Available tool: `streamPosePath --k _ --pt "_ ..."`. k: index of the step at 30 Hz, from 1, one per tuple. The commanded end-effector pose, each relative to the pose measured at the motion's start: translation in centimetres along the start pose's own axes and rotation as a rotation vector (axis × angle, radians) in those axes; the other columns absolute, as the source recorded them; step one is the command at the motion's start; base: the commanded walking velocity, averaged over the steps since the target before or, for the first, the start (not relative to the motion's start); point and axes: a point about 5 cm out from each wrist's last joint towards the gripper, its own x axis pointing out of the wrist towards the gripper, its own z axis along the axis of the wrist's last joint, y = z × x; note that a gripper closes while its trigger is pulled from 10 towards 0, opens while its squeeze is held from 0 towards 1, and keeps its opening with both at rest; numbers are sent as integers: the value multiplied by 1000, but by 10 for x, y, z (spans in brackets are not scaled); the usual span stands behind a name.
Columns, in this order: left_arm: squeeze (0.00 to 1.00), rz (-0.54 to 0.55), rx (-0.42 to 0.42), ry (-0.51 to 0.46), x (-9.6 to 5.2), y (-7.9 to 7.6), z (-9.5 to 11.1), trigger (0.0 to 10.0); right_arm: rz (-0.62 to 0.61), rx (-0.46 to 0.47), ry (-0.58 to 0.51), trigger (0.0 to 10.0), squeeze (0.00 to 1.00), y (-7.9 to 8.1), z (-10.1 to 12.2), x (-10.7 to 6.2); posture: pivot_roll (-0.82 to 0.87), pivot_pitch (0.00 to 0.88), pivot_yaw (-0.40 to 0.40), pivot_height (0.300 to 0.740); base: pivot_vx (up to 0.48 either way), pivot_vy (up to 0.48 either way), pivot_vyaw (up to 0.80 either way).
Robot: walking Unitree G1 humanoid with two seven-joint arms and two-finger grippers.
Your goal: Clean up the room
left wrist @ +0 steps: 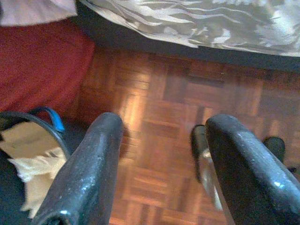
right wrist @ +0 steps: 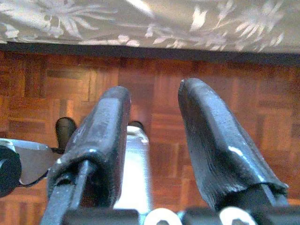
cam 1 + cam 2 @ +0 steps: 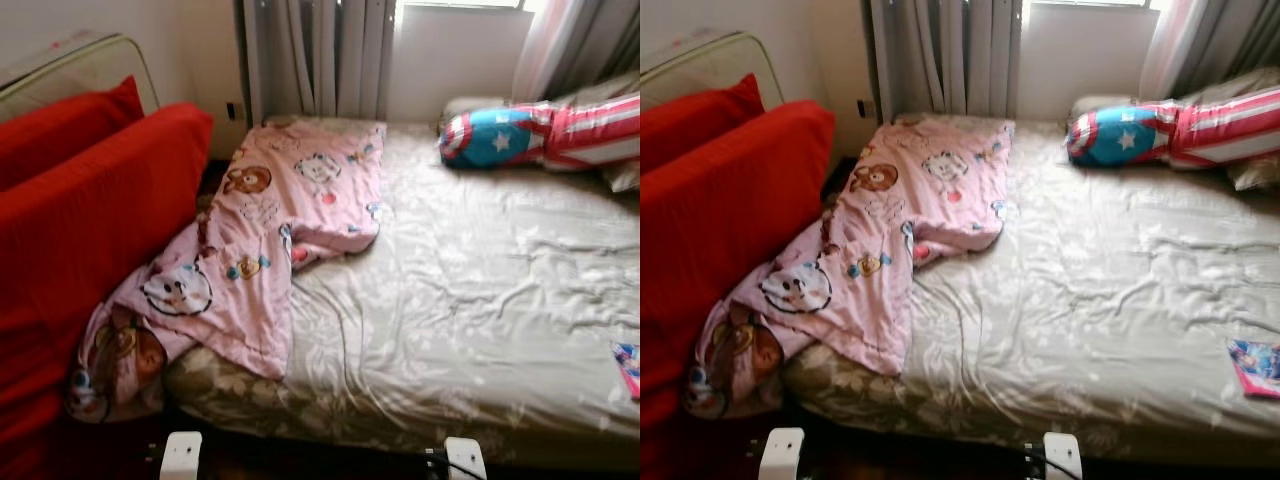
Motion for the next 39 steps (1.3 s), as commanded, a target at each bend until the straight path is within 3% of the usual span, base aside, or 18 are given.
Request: streamPosePath --k 1,6,21,39 --pt "0 8 16 20 -1 2 -5 10000 -1 6 13 10000 0 0 -4 -1 -68 0 2 740 0 390 0" --pt "0 12 19 9 0 3 -1 10000 1 7 11 10000 0 0 -3 -1 -64 0 0 740 0 333 0" --pt "0 14 25 -14 1 1 5 10000 15 -12 -5 10000 0 0 0 0 -59 0 -7 740 0 0 0" --pt "0 10 24 -24 2 0 8 10000 21 -18 -4 10000 0 1 1 0 -56 0 -4 740 0 0 787"
